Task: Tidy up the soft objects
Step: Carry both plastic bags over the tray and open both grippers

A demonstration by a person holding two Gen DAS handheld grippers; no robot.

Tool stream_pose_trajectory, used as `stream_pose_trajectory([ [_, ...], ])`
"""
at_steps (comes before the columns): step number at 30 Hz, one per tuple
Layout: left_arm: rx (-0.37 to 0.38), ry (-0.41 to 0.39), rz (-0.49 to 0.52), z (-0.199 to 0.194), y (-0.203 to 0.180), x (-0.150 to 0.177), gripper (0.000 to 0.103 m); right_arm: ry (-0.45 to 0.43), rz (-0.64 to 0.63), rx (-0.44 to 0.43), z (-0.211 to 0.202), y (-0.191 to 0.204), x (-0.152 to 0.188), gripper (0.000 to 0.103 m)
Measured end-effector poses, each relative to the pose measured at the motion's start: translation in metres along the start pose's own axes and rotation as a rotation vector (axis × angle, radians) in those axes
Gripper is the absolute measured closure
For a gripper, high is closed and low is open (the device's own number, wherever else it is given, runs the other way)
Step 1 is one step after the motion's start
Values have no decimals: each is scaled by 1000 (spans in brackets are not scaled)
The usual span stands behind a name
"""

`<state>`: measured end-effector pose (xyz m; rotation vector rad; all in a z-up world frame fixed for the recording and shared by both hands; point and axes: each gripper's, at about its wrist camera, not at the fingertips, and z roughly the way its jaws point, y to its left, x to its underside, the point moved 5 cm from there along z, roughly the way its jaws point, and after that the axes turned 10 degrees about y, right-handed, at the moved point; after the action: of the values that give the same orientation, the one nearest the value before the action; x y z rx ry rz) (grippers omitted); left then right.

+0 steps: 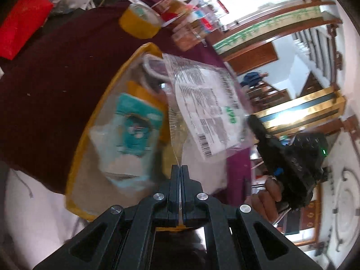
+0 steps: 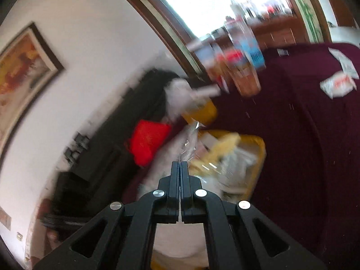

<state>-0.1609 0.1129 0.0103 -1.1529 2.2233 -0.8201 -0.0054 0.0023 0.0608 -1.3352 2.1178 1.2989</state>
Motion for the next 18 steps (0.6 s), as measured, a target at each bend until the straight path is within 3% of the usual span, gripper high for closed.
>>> stream_pose_trajectory([
  [3,-128,-34,46,1,1,1,101,97,34,49,33,-28,11,102],
  [4,-175,-48,70,3,-2,3,95,140,50,54,45,-38,14,102],
  [6,-248,-76,101,7,-6,4,75,158,54,92,52,-48,18,97],
  [8,-310,-114,123,9,-9,4,38,162,45,145,55,-53,19,91],
  [9,-345,-135,133,9,-9,4,34,156,48,167,54,-55,19,76],
  [11,-389,-165,158,7,-13,5,31,139,56,183,48,-57,20,61],
  [14,-402,-212,207,-2,-24,10,21,94,56,175,34,-53,23,56],
  [15,-435,-243,221,-4,-29,10,19,77,49,170,27,-49,24,48],
  [18,-522,-347,239,-6,-41,8,7,45,29,150,17,-35,28,40],
])
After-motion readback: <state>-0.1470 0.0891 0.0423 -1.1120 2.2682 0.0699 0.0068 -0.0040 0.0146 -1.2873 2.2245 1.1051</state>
